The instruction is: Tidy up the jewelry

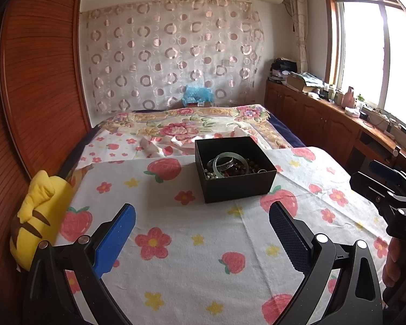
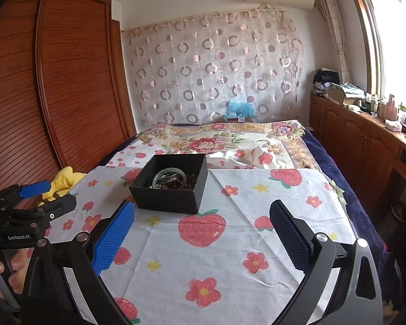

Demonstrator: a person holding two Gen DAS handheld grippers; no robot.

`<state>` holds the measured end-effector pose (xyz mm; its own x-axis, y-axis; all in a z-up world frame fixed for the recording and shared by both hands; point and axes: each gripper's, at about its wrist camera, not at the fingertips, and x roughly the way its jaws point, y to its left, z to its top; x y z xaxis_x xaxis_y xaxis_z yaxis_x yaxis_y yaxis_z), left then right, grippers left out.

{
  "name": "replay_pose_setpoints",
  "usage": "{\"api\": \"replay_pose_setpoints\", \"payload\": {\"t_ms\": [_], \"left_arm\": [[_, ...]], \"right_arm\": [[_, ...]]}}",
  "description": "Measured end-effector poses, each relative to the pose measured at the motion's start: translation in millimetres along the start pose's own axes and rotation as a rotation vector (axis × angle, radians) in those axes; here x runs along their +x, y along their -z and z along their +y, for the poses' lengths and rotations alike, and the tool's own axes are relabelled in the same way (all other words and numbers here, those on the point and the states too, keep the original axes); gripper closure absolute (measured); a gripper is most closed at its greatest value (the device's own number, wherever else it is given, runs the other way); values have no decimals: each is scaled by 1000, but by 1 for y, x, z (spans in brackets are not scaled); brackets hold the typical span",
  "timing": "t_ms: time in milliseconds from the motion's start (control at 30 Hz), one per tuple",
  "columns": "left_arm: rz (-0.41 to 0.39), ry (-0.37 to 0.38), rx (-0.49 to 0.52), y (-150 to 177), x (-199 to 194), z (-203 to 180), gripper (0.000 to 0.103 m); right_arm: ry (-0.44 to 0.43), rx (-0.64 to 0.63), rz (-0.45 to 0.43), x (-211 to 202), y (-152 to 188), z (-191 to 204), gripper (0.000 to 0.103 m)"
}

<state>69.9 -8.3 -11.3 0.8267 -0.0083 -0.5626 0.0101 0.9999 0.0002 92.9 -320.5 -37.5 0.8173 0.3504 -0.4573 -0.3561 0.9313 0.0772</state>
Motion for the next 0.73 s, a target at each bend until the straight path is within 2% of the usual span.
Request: {"api": "replay_pose_setpoints", "payload": {"t_ms": [733], "left_arm": [[-3,4,3,-3,0,-2,8]], "right_arm": [[-1,3,-2,0,0,1,2]]}}
